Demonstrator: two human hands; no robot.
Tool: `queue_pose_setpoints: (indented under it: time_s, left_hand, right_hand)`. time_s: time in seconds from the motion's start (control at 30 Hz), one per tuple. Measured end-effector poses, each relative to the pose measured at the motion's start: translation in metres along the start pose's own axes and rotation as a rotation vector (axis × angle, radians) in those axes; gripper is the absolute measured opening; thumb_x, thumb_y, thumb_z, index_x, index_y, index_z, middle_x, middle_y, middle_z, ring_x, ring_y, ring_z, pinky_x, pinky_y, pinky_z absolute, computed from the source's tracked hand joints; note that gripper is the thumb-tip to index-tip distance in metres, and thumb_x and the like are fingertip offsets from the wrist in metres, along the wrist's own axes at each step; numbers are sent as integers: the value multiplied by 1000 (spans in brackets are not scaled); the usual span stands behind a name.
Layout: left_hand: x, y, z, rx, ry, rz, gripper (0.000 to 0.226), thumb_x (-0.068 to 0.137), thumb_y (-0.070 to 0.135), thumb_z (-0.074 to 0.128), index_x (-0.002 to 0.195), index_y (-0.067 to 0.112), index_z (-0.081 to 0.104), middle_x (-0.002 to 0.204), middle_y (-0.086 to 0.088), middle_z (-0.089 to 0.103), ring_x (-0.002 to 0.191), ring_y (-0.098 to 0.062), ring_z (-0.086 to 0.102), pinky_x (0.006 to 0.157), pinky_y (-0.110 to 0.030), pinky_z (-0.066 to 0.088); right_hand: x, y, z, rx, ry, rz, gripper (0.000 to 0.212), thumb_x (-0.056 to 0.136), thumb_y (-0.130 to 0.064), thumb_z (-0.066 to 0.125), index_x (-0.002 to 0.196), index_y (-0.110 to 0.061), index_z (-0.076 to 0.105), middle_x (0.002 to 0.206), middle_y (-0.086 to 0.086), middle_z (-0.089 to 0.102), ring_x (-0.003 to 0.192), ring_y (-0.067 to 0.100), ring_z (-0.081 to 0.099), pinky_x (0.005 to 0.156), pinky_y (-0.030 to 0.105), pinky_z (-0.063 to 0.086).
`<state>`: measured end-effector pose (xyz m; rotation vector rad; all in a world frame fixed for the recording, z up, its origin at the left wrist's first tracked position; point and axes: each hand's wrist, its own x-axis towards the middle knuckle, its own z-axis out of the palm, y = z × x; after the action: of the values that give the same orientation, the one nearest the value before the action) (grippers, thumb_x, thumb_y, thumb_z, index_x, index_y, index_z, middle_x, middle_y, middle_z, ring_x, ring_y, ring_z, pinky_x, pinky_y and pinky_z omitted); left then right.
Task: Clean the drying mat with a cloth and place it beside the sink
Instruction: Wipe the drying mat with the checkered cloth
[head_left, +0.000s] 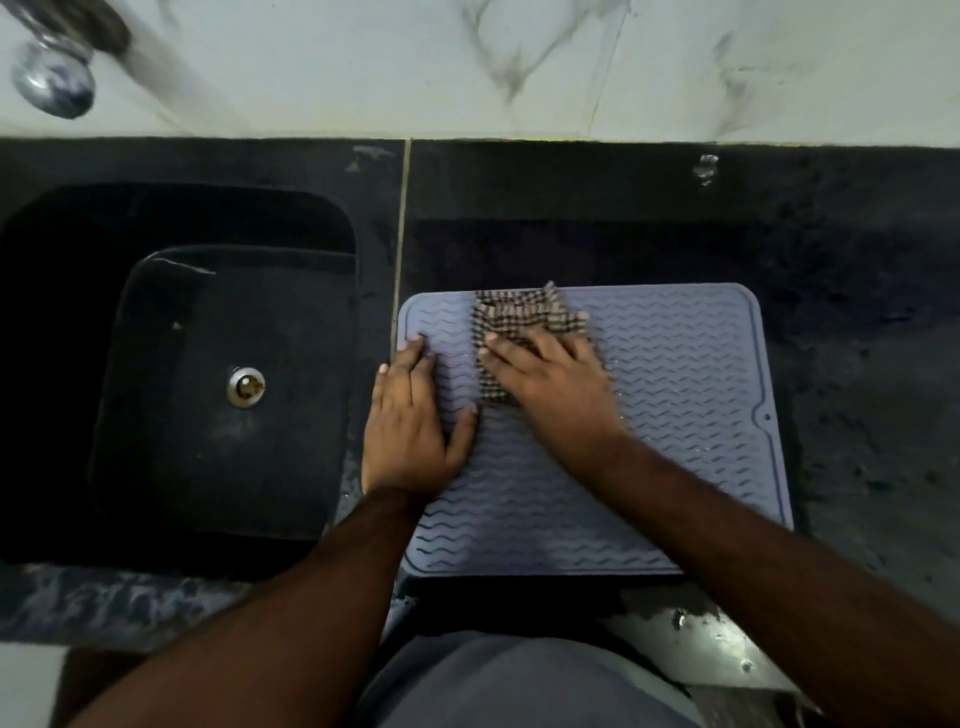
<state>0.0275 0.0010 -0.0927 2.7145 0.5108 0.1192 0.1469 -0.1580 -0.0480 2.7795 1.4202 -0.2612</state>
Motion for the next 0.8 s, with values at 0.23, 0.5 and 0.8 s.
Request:
queue_pose_setpoints:
  time_s: [0.23,0.5,0.8]
  left_hand:
    - [-2,1,4,14,73,-103,87,99,57,40,160,2,12,169,-15,13,158,-24,9,128,-40,6]
    - [-5,-3,8,88,53,-92,58,95,34,42,131,-11,51,164,-31,17,155,-40,15,124,-54,18]
    - [1,0,4,127,-20,-134,71,103,41,24,159,-2,18,171,-14,2,158,-25,1,128,-42,4]
  right_hand:
    - [27,-10,-32,277,137,258,57,80,-11,46,133,-28,60,127,-3,66,113,27,52,94,47,39]
    - [61,-55,0,190,-68,-55,57,100,-27,39,155,-34,30,164,-18,21,132,21,35,97,39,31]
    - [21,21,-18,-219,15,-189,36,91,-24,45,114,-25,72,128,-7,64,122,27,47,89,41,35]
